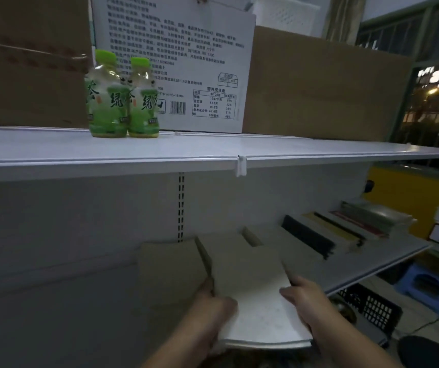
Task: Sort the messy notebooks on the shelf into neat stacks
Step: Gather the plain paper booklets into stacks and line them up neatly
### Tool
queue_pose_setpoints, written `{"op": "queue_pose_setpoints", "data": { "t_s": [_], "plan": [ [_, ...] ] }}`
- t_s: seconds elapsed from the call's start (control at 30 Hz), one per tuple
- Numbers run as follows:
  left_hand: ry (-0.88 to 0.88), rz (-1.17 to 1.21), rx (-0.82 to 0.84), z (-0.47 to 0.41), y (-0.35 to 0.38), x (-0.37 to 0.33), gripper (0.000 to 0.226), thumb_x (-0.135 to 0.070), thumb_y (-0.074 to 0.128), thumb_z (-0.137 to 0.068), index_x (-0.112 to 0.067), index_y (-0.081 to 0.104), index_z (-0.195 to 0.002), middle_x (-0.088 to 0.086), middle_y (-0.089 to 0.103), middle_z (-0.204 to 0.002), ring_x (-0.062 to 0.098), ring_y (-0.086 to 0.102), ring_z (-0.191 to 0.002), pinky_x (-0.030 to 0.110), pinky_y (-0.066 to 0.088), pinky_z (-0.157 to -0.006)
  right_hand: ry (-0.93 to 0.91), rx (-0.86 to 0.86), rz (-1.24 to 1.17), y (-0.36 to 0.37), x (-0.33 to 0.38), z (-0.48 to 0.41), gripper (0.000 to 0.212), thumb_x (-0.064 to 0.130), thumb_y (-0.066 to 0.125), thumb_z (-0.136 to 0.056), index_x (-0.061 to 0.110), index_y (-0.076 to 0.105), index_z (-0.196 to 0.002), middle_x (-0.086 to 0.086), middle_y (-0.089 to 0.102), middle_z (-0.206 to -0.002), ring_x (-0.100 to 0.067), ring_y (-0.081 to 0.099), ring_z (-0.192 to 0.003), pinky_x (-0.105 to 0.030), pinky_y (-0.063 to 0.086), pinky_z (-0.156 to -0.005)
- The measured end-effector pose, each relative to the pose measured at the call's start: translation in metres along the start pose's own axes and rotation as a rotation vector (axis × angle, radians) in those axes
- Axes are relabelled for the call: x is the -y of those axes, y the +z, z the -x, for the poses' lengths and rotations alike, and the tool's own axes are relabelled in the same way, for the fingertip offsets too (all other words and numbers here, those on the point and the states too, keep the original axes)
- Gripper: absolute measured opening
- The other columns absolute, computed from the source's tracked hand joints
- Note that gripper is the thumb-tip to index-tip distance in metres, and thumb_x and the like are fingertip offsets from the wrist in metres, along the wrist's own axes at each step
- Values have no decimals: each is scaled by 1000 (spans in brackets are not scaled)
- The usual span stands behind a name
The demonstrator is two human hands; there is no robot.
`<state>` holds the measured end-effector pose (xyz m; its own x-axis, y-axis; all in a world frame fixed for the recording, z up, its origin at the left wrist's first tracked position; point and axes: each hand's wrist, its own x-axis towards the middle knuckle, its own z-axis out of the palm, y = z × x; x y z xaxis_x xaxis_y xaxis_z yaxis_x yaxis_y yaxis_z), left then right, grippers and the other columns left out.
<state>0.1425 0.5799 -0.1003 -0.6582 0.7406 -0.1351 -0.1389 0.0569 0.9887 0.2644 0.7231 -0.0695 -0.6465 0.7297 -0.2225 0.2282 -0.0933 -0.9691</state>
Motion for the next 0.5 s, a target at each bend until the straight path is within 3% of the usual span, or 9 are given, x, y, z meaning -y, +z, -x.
{"op": "queue_pose_setpoints", "data": {
  "t_s": [0.07,0.17,0.3,0.43,0.5],
  "plan": [
    [-6,-67,3,-27,4,2,88,-12,60,-45,-16,50,-132,7,71,-103,23,69,-91,28,56,-70,-8,0,33,-2,11,-25,37,-14,45,-89,4,55,-119,-5,61,-90,-23,58,-81,-25,50,-66],
    [-5,-100,-21,-60,10,-1,127,-21,72,-28,-21,28,-147,6,53,-136,22,58,-113,36,53,-90,-3,-18,128,-6,20,-70,37,-14,45,-87,-1,62,-117,-8,66,-94,-29,62,-90,-33,51,-75],
    [-12,-219,-108,-88,20,-4,121,-13,81,-40,-21,25,-147,5,38,-144,19,45,-126,30,48,-95,-8,60,292,-8,24,-112,34,-5,44,-89,17,70,-87,-4,72,-84,-26,70,-77,-31,58,-62],
    [-74,-243,-126,-117,18,-6,118,-1,86,-49,-23,24,-148,7,34,-147,21,45,-123,26,52,-82,-111,152,267,-9,24,-149,39,-9,46,-87,21,68,-77,0,71,-75,-21,68,-68,-32,56,-62],
    [-94,-296,-129,-123,23,-9,127,-9,87,-39,-24,24,-148,6,26,-151,19,41,-124,24,52,-79,-146,180,258,-10,23,-170,34,-9,49,-85,19,67,-77,-5,69,-81,-22,65,-73,-35,55,-67]
  ]
}}
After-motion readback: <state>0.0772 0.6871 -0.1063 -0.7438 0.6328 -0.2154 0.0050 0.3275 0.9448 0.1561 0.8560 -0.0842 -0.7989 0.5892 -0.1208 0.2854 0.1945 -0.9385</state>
